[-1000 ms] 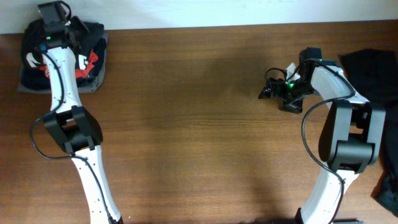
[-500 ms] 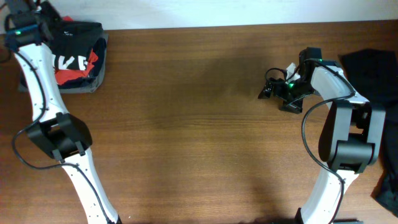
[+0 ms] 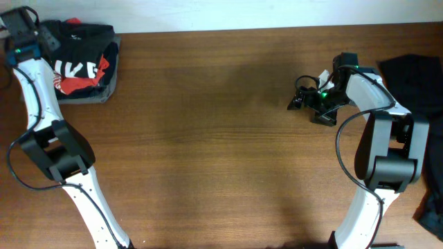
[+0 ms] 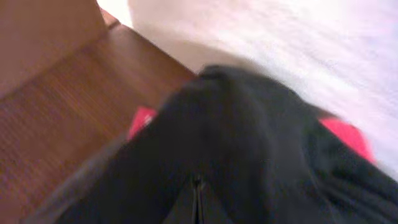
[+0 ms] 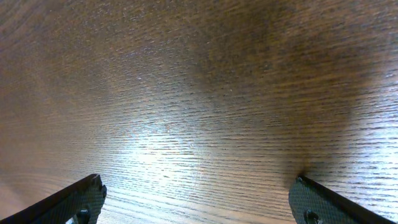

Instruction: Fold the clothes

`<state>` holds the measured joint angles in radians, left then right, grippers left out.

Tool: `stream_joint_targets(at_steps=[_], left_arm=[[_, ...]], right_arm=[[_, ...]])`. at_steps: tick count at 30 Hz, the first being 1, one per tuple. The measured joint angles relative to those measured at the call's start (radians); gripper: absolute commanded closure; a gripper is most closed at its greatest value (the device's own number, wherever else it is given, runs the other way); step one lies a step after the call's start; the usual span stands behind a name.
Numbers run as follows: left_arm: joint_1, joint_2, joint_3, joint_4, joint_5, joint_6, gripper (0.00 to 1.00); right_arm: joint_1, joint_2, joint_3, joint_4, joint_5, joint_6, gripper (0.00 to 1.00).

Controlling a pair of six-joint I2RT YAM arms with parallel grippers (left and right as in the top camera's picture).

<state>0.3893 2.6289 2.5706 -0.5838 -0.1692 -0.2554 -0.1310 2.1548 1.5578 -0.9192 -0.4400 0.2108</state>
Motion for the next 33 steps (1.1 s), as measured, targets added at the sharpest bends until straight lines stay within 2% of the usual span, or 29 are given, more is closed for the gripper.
stream_joint_targets(at_steps=[4,17,21,27,33], left_arm=[[0.010,0.032,-0.075,0.107,-0.045,0.003,0.99],[0.029,0.077,-0.085,0.086,-0.109,0.039,0.99],[0.016,0.043,-0.052,0.075,-0.112,0.050,0.99],[-0.042,-0.098,-0.010,0.068,-0.058,0.054,0.99],[-0.113,-0.131,0.011,-0.032,-0.028,0.055,0.99]], right_arm=[[0.000,0.000,0.000,-0.001,0.000,-0.001,0.01],[0.000,0.000,0.000,-0.020,-0.007,-0.001,0.01],[0.000,0.000,0.000,-0.020,-0.007,-0.001,0.01],[0.000,0.000,0.000,-0.020,-0.007,-0.001,0.01],[0.000,0.000,0.000,-0.020,-0.007,-0.001,0.01]])
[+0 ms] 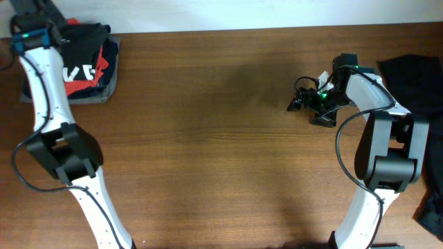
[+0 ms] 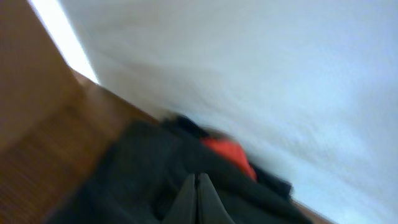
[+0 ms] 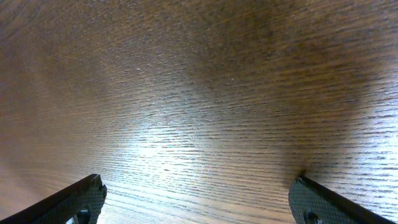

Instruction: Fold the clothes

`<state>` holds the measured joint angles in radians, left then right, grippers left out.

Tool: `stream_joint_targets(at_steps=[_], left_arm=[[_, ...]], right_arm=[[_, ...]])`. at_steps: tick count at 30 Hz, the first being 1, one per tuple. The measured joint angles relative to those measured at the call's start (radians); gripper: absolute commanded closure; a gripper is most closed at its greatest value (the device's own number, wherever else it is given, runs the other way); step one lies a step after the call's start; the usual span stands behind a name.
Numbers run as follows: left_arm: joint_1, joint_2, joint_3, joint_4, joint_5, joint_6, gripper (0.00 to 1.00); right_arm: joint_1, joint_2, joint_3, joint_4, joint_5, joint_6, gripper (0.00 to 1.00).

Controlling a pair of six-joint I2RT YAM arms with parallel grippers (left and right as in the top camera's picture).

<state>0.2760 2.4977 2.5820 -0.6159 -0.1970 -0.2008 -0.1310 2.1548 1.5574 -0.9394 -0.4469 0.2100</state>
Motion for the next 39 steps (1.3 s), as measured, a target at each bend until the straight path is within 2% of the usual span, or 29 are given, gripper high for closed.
stream_joint_targets(at_steps=[7,13,19,20,23,26,31,32,39], left_arm=[[-0.027,0.094,-0.005,-0.043,0.010,-0.011,0.99],[-0.030,0.232,-0.007,-0.003,0.014,-0.027,0.99],[-0.040,0.242,0.003,-0.001,0.010,-0.027,0.99],[-0.040,0.242,0.007,-0.004,0.010,-0.027,0.95],[-0.048,0.241,0.026,-0.018,0.010,-0.034,0.68],[-0.063,0.232,0.047,-0.038,0.014,-0.032,0.53],[-0.102,0.133,0.049,-0.083,0.029,-0.039,0.13],[-0.110,0.100,0.049,-0.090,0.030,-0.037,0.01],[-0.149,-0.194,0.081,-0.219,0.040,-0.034,0.01]], right_arm=[[0.000,0.000,0.000,0.000,0.000,0.000,0.01],[0.000,0.000,0.000,-0.001,0.000,0.000,0.01],[0.000,0.000,0.000,-0.005,0.000,0.000,0.01],[0.000,0.000,0.000,-0.006,0.000,0.000,0.01],[0.000,0.000,0.000,-0.007,-0.001,0.000,0.01],[0.000,0.000,0.002,-0.021,-0.001,0.000,0.01],[0.002,0.006,0.022,-0.090,0.007,0.001,0.01],[0.002,0.006,0.027,-0.105,0.012,0.000,0.01],[0.002,-0.083,0.075,-0.199,0.028,0.000,0.01]])
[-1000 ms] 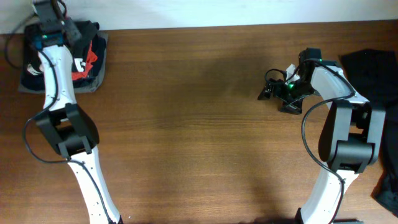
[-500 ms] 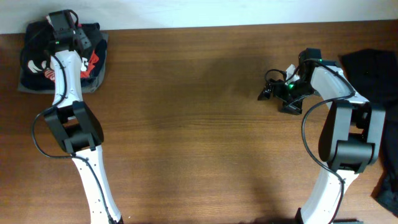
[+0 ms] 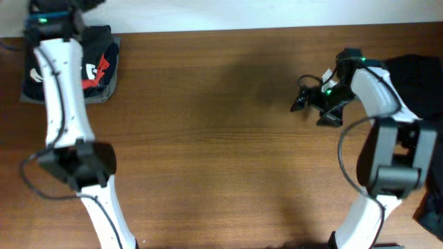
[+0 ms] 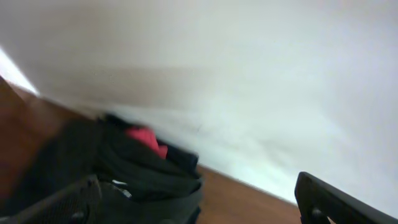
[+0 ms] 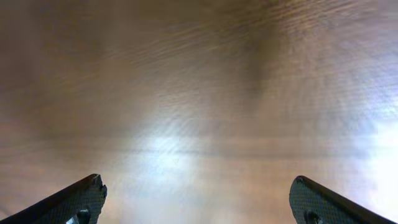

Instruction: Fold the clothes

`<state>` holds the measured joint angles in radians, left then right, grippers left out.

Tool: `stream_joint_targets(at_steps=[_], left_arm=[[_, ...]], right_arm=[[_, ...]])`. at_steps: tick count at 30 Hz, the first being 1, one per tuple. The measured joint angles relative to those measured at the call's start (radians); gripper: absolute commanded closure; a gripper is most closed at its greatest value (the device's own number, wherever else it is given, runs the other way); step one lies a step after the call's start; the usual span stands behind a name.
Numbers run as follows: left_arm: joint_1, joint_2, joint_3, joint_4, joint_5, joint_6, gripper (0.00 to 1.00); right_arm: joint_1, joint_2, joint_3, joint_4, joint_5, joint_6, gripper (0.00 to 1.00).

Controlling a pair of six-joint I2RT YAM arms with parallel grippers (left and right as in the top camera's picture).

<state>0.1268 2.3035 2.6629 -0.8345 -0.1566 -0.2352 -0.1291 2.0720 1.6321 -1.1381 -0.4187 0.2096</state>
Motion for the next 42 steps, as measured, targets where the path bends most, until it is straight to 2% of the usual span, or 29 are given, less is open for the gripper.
stream_joint_targets(at_steps=[5,10,15,20,27,35,42], left_arm=[[-0.002,-0.153,0.018,-0.189,0.001,0.000,0.01],[-0.002,-0.206,0.019,-0.374,0.056,0.000,0.01],[-0.002,-0.212,0.018,-0.449,0.130,0.000,0.01],[-0.005,-0.227,0.017,-0.549,0.155,0.003,0.01],[-0.065,-0.288,0.009,-0.565,0.136,0.004,0.01],[-0.228,-0.544,0.006,-0.598,0.034,0.023,0.01],[-0.279,-0.708,0.001,-0.706,-0.003,0.036,0.01]], right_arm=[[0.001,-0.205,0.022,-0.100,0.002,-0.010,0.01],[0.001,-0.396,0.032,-0.247,0.002,-0.053,0.01],[0.007,-0.518,0.032,-0.321,0.004,-0.082,0.01],[0.073,-0.669,0.032,-0.359,0.056,-0.086,0.01],[0.165,-0.887,0.032,-0.362,0.202,-0.031,0.01],[0.167,-0.974,-0.014,-0.336,0.328,0.001,0.01],[0.167,-0.964,-0.174,-0.227,0.351,0.004,0.01]])
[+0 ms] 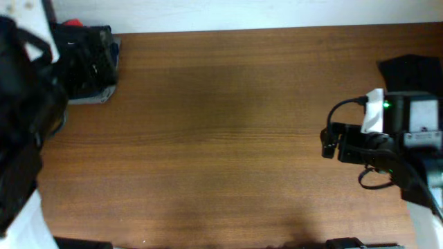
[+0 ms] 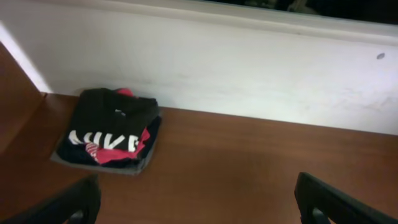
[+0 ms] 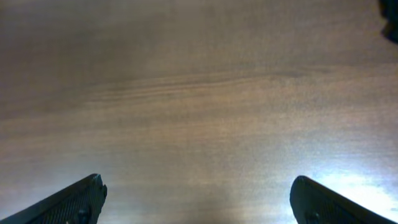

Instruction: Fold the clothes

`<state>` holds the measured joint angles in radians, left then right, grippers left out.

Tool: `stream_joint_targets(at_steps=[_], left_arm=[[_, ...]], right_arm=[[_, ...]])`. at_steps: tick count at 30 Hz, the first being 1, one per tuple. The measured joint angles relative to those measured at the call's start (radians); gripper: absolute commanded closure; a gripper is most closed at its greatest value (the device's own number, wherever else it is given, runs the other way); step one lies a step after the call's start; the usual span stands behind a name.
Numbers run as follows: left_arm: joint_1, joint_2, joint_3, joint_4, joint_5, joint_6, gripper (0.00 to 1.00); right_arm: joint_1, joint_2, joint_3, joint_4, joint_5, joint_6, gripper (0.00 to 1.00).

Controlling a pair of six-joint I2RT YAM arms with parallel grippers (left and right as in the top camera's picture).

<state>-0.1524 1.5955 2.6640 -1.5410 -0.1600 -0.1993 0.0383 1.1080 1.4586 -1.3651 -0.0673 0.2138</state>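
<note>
A folded stack of clothes (image 2: 111, 135), black with white letters and red patches, lies on a grey garment at the table's far left corner (image 1: 86, 66). My left gripper (image 2: 198, 205) hangs open high over the table, well back from the stack, its arm a dark blur at the overhead view's left edge. My right gripper (image 3: 198, 202) is open above bare wood near the right side (image 1: 332, 145). A dark unfolded garment (image 1: 408, 72) lies at the far right.
The wooden table (image 1: 228, 138) stretches between the two arms. A white wall (image 2: 249, 68) runs along its far edge. A dark corner of cloth (image 3: 390, 22) shows at the right wrist view's upper right.
My left gripper has pulled back and up from the stack, which now sits whole in its view. My right gripper has moved from mid-right of the table toward the near right edge, higher above the wood.
My left gripper was shut low on the black clothes at the far left corner, then still shut there with the wall in view. It was then open beside the stack, and now stands far back. The right arm stayed still, then withdrew rightward.
</note>
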Motion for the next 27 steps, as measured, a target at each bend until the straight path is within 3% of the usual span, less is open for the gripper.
stream_joint_targets(at_steps=[9,16,21,27], left_arm=[[-0.162,-0.016,-0.117,0.031,-0.095,0.009,0.01],[-0.349,-0.234,-0.251,0.014,-0.261,-0.003,0.01],[-0.371,-0.483,-0.521,0.061,-0.346,-0.051,0.01],[-0.373,-0.737,-1.034,0.370,-0.368,-0.073,0.01]], right_arm=[[0.000,0.006,-0.043,0.058,0.000,-0.008,0.01],[0.000,0.006,-0.043,0.061,0.005,-0.011,0.01],[0.000,0.006,-0.043,0.069,0.008,-0.015,0.01],[0.000,0.006,-0.045,0.093,0.008,-0.016,0.01]])
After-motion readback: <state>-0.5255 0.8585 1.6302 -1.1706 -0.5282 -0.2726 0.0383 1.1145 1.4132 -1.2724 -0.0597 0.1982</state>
